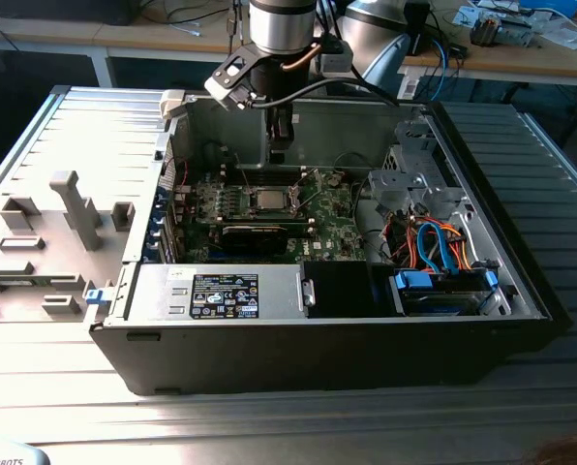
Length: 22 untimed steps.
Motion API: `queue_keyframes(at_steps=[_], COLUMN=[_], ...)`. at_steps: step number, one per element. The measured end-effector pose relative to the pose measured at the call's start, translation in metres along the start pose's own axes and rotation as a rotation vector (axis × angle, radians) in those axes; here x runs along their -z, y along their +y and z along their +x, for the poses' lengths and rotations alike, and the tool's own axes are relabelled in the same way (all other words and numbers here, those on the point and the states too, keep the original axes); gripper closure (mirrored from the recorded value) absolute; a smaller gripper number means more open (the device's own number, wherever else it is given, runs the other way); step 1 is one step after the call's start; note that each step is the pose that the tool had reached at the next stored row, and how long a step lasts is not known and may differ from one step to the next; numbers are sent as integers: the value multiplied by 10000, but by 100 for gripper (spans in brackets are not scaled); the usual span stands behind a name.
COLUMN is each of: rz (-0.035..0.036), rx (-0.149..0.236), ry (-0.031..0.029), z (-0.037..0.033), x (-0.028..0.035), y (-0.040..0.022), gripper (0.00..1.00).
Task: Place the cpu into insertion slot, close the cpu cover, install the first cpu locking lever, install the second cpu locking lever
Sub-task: 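Close the cpu cover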
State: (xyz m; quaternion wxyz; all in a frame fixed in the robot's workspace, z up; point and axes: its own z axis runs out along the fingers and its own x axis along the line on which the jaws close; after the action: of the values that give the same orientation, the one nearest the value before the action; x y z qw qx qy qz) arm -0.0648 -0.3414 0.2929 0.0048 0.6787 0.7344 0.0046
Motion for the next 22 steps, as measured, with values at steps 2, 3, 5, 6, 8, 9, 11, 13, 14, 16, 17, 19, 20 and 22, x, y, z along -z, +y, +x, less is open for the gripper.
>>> queue_keyframes(at_steps=[2, 3, 5, 6, 8, 9, 11, 13, 14, 16, 17, 19, 20, 22], rz=[0, 0, 0, 0, 2, 2, 1, 0, 1, 1, 0, 1, 0, 0], rx=[0, 0, 0, 0, 2, 0, 0, 0, 1, 0, 0, 0, -1, 0], ry=[0, 0, 0, 0, -2, -6, -5, -4, -5, -4, -4, -5, -4, -5], z=[0, 0, 0, 0, -1, -2, -5, -7, -9, -11, -12, -14, -15, -16], x=[0, 0, 1, 1, 2, 2, 0, 0, -1, -1, -1, -1, -2, -2], y=[0, 0, 0, 0, 8, 23, 59, 88, 112, 138, 152, 179, 189, 205], gripper=[89, 89, 89, 89, 89, 89, 89, 89, 89, 89, 89, 89, 89, 89])
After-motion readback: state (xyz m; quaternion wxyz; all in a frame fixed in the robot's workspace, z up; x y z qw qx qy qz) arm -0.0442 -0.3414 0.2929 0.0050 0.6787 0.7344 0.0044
